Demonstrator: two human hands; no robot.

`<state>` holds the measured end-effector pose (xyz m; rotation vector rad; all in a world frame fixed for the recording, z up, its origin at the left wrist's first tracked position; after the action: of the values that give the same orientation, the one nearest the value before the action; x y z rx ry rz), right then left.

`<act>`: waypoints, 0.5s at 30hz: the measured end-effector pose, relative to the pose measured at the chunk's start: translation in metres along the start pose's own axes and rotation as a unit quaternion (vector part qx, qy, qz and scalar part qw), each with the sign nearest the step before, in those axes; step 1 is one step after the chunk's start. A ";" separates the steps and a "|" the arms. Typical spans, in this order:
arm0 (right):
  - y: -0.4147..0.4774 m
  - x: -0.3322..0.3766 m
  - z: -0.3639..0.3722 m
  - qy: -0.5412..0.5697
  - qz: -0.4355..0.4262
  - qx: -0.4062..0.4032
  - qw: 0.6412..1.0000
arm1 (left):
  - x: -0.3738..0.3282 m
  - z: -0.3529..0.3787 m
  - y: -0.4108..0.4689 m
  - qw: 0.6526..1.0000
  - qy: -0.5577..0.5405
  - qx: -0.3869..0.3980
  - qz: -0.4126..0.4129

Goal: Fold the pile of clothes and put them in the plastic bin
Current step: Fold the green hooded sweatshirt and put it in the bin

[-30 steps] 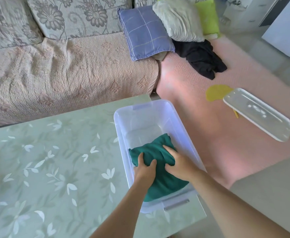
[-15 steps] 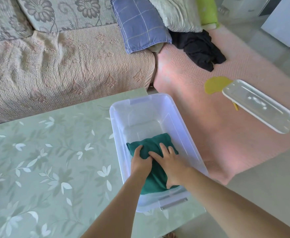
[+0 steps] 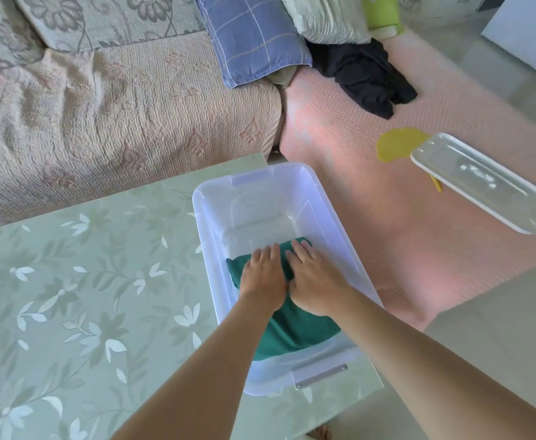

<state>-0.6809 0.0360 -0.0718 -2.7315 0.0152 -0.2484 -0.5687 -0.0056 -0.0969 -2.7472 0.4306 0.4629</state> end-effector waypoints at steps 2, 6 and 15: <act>0.006 -0.004 0.017 0.125 0.043 0.061 0.989 | 0.014 0.024 -0.002 0.997 0.012 0.081 -0.013; 0.007 -0.019 0.045 0.169 0.097 0.085 0.977 | 0.042 0.058 0.004 0.984 0.067 0.157 -0.047; 0.010 -0.015 0.043 0.088 0.094 0.070 0.989 | 0.033 0.041 0.009 0.980 0.065 0.176 -0.070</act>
<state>-0.6880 0.0438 -0.1178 -2.5388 0.2910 -0.4182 -0.5527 -0.0068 -0.1481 -2.4487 0.3116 0.1535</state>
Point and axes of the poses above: each hand's wrist, its own y-axis towards the middle knuckle, its own z-axis out of the palm, x = y × z, the point moved 3 cm from there along y, towards the middle knuckle, and after that the axes turned 5 degrees about -x, right-handed, at the moved point
